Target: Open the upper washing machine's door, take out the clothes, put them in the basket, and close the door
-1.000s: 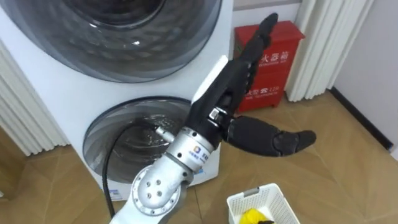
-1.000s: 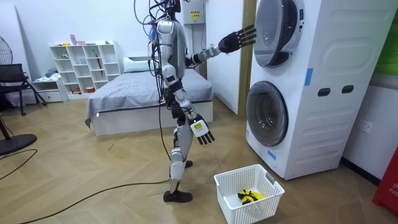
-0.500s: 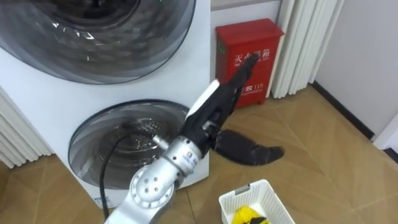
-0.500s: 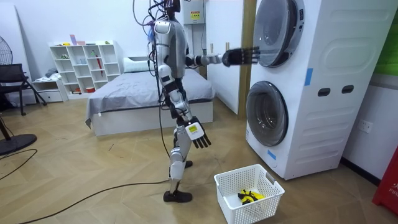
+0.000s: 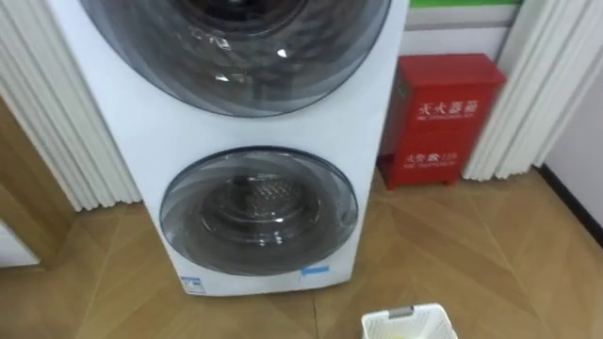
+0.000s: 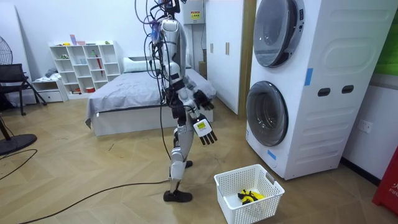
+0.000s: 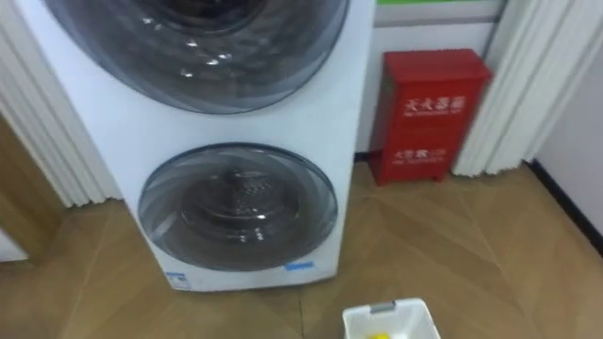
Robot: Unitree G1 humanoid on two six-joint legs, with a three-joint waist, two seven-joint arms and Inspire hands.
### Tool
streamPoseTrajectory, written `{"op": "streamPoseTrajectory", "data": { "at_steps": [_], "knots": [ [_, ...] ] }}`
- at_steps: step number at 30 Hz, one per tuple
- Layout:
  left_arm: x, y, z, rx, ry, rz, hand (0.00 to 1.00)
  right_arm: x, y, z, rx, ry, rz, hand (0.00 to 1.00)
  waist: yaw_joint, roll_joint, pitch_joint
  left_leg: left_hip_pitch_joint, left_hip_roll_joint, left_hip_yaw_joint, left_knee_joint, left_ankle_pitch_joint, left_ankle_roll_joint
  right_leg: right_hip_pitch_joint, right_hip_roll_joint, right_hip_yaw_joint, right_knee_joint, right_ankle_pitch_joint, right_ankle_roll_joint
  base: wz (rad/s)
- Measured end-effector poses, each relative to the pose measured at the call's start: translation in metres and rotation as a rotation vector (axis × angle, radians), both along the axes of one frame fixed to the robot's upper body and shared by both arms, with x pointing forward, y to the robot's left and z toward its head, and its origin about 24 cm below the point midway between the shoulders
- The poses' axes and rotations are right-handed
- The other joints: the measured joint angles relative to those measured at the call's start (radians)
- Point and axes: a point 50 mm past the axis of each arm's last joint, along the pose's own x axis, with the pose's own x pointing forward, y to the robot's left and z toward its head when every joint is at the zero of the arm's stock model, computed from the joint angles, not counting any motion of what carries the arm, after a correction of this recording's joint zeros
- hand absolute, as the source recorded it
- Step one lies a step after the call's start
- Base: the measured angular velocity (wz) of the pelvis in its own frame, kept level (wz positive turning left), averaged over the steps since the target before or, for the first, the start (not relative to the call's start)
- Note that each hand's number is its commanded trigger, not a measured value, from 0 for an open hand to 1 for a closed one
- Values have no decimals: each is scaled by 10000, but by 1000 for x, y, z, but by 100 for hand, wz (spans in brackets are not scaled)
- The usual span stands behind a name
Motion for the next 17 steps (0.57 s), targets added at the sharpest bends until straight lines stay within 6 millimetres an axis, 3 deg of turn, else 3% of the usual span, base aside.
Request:
{"op": "streamPoseTrajectory", "data": {
  "at_steps": [3, 7, 17],
  "knots": [
    [-33, 14, -7, 399, 708, 1544, 0, -12, -1, -3, 147, 364, -392, 0, 198, 139, 0, 37, 1, -64, -12, -4, -8, 86, 9, -87, -19, -1, 2, 4],
    [-54, 14, -11, 240, 949, 2979, 0, -23, -4, -5, 298, 657, -1131, 0, 360, 290, -45, 90, 5, -48, -13, -4, -7, 117, 10, -34, -12, -1, 2, -2],
    [-62, 9, -15, -97, 1191, 4026, 0, -42, -4, -9, 658, 1140, -2595, 0, 466, 347, -37, 197, 10, -44, 1, -5, -10, 285, 10, -50, -77, -2, 3, 0]
  ]
}}
